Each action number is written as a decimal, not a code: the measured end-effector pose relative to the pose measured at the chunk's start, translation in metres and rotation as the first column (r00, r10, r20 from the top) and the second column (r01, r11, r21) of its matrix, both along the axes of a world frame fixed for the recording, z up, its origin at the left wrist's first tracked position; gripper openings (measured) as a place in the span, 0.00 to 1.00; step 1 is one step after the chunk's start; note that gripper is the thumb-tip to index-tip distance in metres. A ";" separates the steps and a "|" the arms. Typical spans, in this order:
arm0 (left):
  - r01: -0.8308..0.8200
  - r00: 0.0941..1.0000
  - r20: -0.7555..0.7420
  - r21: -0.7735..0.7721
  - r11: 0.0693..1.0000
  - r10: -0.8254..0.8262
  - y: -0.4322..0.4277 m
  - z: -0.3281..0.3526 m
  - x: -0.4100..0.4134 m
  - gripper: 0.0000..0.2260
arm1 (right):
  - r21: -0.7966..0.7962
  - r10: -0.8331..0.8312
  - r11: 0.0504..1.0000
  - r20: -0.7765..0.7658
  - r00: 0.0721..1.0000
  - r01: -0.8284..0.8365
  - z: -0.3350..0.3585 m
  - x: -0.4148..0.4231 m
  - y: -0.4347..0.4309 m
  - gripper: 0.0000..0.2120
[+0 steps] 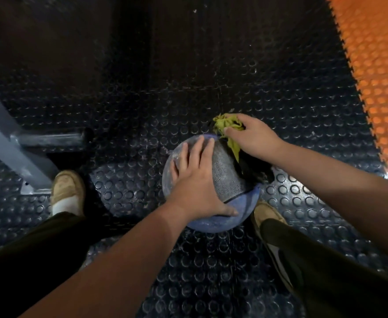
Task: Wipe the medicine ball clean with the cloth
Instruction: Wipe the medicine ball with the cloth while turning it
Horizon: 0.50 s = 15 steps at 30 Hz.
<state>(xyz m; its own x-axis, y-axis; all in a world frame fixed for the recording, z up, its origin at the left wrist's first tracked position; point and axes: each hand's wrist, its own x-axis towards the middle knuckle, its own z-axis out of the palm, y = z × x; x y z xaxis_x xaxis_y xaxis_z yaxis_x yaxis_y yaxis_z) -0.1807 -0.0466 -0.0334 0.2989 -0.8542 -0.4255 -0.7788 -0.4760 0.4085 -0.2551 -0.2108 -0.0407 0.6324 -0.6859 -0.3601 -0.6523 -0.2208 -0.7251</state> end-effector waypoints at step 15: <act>-0.120 0.984 -0.115 0.106 0.987 0.132 -0.022 0.012 0.021 0.62 | -0.606 0.370 0.620 -0.335 0.867 -0.499 0.006 -0.068 0.068 0.27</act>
